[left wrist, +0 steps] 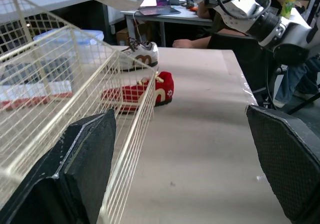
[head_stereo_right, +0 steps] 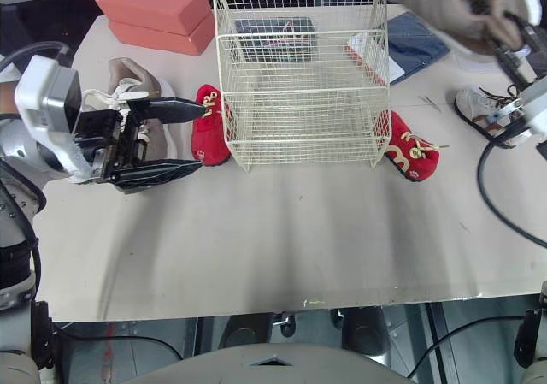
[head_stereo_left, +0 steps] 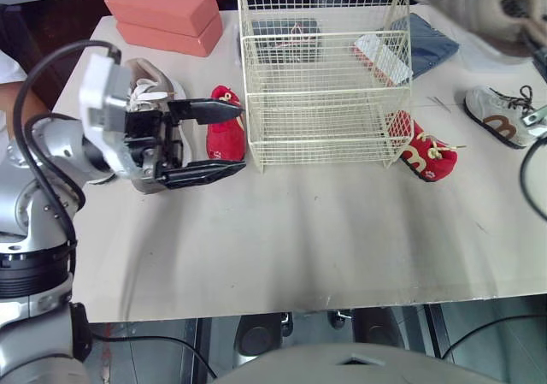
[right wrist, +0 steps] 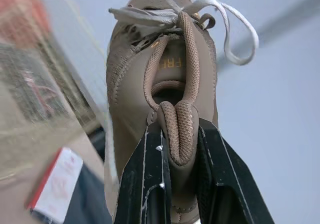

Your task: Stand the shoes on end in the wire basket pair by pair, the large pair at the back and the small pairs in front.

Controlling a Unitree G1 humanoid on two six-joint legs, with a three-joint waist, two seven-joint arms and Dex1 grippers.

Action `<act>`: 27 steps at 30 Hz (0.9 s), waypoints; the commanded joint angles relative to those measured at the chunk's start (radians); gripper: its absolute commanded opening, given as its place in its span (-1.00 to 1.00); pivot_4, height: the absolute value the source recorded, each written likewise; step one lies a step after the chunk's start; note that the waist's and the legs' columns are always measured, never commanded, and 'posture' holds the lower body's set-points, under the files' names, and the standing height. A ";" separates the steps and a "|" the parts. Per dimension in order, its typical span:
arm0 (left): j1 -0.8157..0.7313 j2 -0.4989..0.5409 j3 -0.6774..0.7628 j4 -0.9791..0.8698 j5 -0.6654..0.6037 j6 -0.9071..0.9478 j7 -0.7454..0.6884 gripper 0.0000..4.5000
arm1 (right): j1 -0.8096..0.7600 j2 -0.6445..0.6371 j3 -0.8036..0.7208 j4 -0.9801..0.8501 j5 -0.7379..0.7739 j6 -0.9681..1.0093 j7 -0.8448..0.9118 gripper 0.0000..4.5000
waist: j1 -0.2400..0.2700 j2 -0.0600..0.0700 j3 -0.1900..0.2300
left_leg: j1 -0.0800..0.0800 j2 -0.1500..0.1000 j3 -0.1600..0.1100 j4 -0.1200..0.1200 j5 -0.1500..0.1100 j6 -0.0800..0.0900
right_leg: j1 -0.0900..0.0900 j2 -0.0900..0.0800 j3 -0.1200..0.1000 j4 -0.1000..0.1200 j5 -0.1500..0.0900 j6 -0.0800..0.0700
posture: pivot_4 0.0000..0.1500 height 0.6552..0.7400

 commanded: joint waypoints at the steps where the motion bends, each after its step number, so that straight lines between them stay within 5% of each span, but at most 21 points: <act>1: 0.001 0.032 0.080 0.023 0.006 -0.044 -0.049 1.00 | -0.066 -0.058 0.015 0.066 -0.028 -0.204 0.005 -0.98 | -0.001 -0.001 0.001 | 0.000 0.000 0.000 0.001 0.000 0.000 | 0.000 0.000 0.000 0.000 0.000 0.000 | 1.00 -0.27; 11: -0.167 0.011 0.096 0.020 -0.015 -0.040 0.022 1.00 | -0.264 -0.138 0.207 0.265 -0.138 -0.538 -0.002 -0.98 | -0.003 -0.002 0.002 | 0.000 0.000 0.000 0.002 0.000 0.000 | 0.000 -0.001 0.001 0.002 0.000 0.000 | 1.00 -0.27; 21: -0.619 -0.120 -0.329 0.132 0.359 -0.125 0.082 1.00 | -0.445 -0.104 0.328 0.263 -0.197 -0.559 -0.029 -0.98 | 0.000 -0.005 0.004 | 0.000 -0.001 0.001 0.005 0.000 0.000 | 0.000 0.000 0.000 0.004 0.000 0.000 | 1.00 -0.27; 27: -0.849 -0.215 -0.447 0.328 0.498 -0.183 0.029 1.00 | -0.484 -0.096 0.358 0.278 -0.217 -0.563 -0.042 -0.98 | -0.003 -0.006 0.005 | -0.001 -0.001 0.002 0.006 0.000 0.000 | 0.000 0.000 -0.001 0.004 0.000 0.000 | 1.00 -0.27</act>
